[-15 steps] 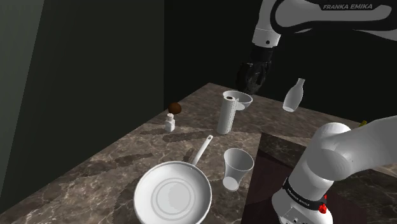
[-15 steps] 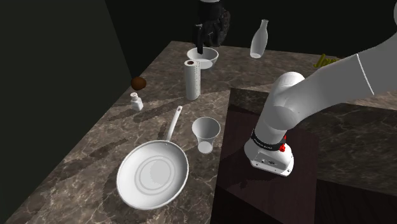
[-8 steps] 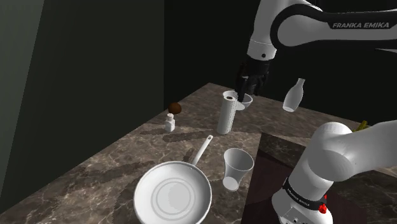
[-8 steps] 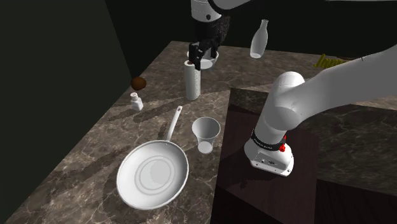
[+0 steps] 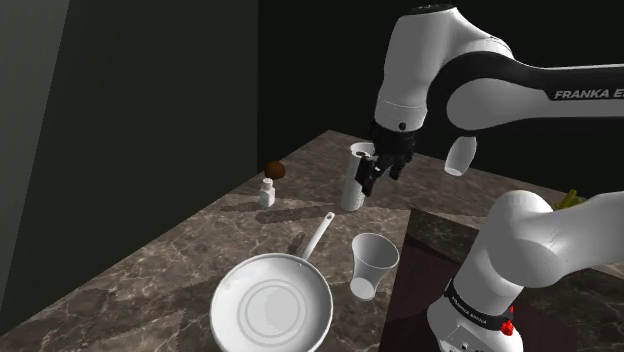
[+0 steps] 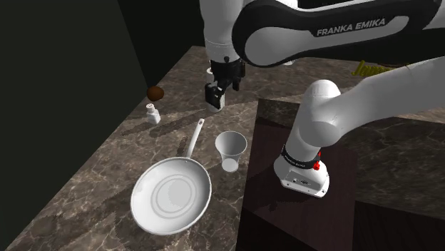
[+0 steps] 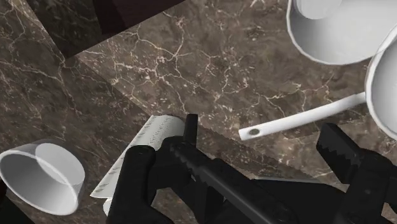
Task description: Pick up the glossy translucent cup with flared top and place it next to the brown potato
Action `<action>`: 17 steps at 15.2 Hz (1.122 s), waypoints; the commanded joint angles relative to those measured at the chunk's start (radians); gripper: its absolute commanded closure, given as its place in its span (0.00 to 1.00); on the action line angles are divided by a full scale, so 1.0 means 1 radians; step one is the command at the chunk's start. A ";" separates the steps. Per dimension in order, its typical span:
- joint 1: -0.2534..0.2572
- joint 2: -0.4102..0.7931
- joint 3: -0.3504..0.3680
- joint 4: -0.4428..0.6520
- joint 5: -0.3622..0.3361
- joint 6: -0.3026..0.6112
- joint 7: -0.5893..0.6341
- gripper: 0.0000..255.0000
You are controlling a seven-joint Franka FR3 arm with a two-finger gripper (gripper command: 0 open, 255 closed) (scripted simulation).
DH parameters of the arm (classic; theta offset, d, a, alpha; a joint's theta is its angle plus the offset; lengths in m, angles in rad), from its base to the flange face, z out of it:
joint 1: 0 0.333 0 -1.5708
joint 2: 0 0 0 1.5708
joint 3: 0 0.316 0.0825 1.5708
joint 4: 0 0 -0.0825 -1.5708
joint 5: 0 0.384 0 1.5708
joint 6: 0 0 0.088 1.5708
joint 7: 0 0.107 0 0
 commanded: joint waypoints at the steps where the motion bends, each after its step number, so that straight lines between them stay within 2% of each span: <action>1: 0.021 0.008 0.062 -0.023 0.027 0.025 0.056 0.00; 7: 0.072 0.078 0.264 -0.042 0.106 0.090 0.231 0.00; 12: 0.073 0.189 0.441 -0.017 0.145 0.154 0.380 0.00; 17: 0.068 0.207 0.459 -0.075 0.152 0.229 0.381 0.00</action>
